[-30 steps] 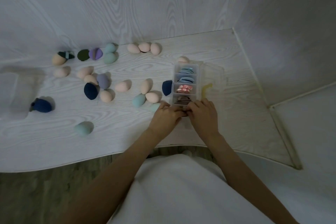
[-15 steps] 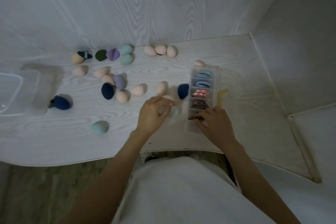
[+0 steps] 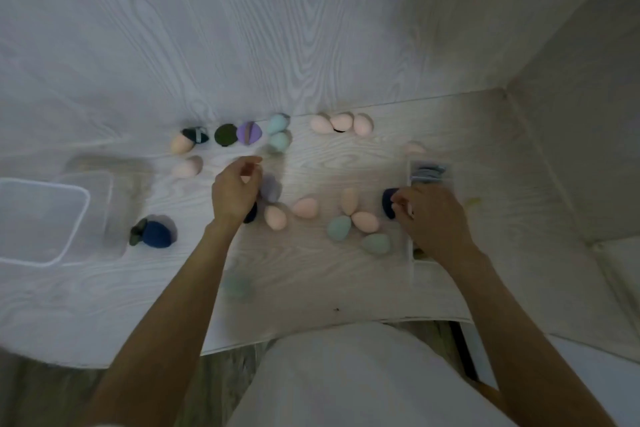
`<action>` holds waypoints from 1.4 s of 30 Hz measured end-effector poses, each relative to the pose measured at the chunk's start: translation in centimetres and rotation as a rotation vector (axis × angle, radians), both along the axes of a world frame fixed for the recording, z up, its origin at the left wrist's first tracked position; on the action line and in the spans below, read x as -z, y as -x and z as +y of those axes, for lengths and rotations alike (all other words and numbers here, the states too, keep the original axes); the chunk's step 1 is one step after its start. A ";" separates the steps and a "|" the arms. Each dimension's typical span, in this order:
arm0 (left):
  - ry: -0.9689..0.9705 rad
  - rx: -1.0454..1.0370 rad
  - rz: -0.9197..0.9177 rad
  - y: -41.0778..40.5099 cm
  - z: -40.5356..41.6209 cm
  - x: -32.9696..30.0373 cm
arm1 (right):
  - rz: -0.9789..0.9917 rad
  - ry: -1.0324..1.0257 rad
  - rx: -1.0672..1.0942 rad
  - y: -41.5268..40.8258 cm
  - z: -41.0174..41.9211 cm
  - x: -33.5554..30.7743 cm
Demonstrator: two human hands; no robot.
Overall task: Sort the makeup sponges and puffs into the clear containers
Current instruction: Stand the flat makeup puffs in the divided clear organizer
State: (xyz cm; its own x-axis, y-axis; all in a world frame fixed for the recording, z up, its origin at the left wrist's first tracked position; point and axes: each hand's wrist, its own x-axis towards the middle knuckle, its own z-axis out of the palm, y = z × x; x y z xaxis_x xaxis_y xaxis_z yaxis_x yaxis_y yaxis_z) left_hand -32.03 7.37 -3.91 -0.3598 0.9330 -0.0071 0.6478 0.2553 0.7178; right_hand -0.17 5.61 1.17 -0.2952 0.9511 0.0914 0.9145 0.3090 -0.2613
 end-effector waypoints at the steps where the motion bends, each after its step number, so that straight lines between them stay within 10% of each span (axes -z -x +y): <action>1: 0.015 -0.005 0.027 1.1 0.9 0.2 | 0.019 0.010 -0.031 1.6 1.1 0.2; 14: 0.078 0.034 0.497 13.0 8.2 2.2 | 0.001 0.125 -0.494 25.9 15.7 5.2; 18: 0.105 0.105 0.518 14.3 9.3 3.3 | -0.400 0.233 -0.449 28.7 18.0 6.6; 23: -0.029 0.147 0.509 15.8 9.8 4.7 | -0.342 -0.019 -0.344 29.5 18.5 8.5; 32: -0.435 0.085 0.309 9.6 5.3 -1.0 | 0.605 0.218 -0.069 21.9 12.0 2.3; 42: -0.046 0.220 -0.339 -7.7 -4.5 -3.7 | 0.529 0.184 0.384 0.7 -4.9 0.3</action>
